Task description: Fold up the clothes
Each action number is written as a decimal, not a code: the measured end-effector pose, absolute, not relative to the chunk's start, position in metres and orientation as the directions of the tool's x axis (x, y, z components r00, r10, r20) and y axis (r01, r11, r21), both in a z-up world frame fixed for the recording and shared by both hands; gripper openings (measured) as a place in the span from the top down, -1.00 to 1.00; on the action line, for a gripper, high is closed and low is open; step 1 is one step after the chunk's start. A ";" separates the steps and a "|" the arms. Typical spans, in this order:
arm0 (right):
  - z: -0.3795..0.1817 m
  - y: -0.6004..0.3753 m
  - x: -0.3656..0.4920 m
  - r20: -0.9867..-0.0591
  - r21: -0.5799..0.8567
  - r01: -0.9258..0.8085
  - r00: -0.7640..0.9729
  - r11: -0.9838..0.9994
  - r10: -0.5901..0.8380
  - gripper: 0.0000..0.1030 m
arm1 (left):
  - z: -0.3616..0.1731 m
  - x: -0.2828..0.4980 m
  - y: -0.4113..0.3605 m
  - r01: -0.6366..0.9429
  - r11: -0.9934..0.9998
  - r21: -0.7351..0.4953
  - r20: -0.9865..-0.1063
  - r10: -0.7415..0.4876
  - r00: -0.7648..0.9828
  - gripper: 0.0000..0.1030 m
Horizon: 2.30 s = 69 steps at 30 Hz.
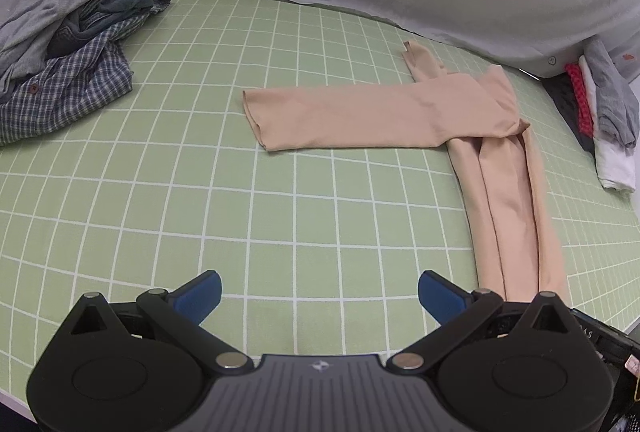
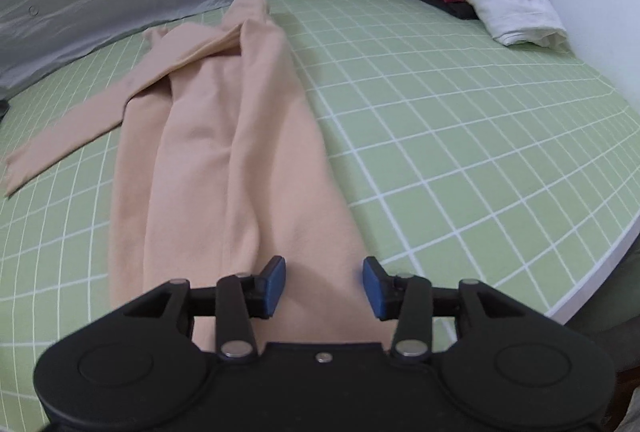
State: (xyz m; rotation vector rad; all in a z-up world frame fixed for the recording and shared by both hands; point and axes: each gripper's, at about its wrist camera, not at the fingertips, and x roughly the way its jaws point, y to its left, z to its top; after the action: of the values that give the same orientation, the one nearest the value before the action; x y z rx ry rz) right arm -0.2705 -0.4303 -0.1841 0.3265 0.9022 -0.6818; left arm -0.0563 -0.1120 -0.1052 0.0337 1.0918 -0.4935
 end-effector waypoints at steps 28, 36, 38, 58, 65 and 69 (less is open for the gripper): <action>-0.127 -0.549 -0.109 -0.666 -0.011 0.449 0.663 0.894 -0.341 -0.63 | -0.132 0.057 -0.162 0.005 0.967 -0.255 -0.856 -0.228 0.463 -0.60; -0.145 -0.552 -0.017 -0.696 -0.017 0.344 0.670 0.939 -0.258 -0.22 | -0.159 0.103 -0.176 0.011 0.981 -0.195 -0.882 -0.180 0.435 -0.36; -0.153 -0.559 -0.004 -0.709 -0.046 0.341 0.651 0.939 -0.271 -0.02 | -0.162 0.106 -0.175 0.002 0.982 -0.188 -0.887 -0.171 0.430 -0.30; -0.191 -0.601 0.022 -0.774 0.056 0.242 0.624 0.969 -0.111 0.91 | -0.161 0.109 -0.204 0.114 0.987 -0.112 -0.871 -0.152 0.466 0.33; -0.172 -0.608 0.011 -0.730 0.109 0.306 0.671 0.946 -0.133 0.95 | -0.153 0.105 -0.187 0.076 0.955 -0.285 -0.835 -0.287 0.470 0.84; -0.143 -0.613 -0.001 -0.672 0.138 0.324 0.725 0.936 -0.152 0.95 | -0.128 0.102 -0.174 0.066 0.938 -0.341 -0.797 -0.326 0.508 0.84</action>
State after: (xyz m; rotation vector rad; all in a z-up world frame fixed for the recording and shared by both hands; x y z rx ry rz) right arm -0.0012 -0.6132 -0.1435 0.2543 0.7141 -0.2657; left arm 0.1018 -0.1740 -0.1282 -0.2827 1.0141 -0.2402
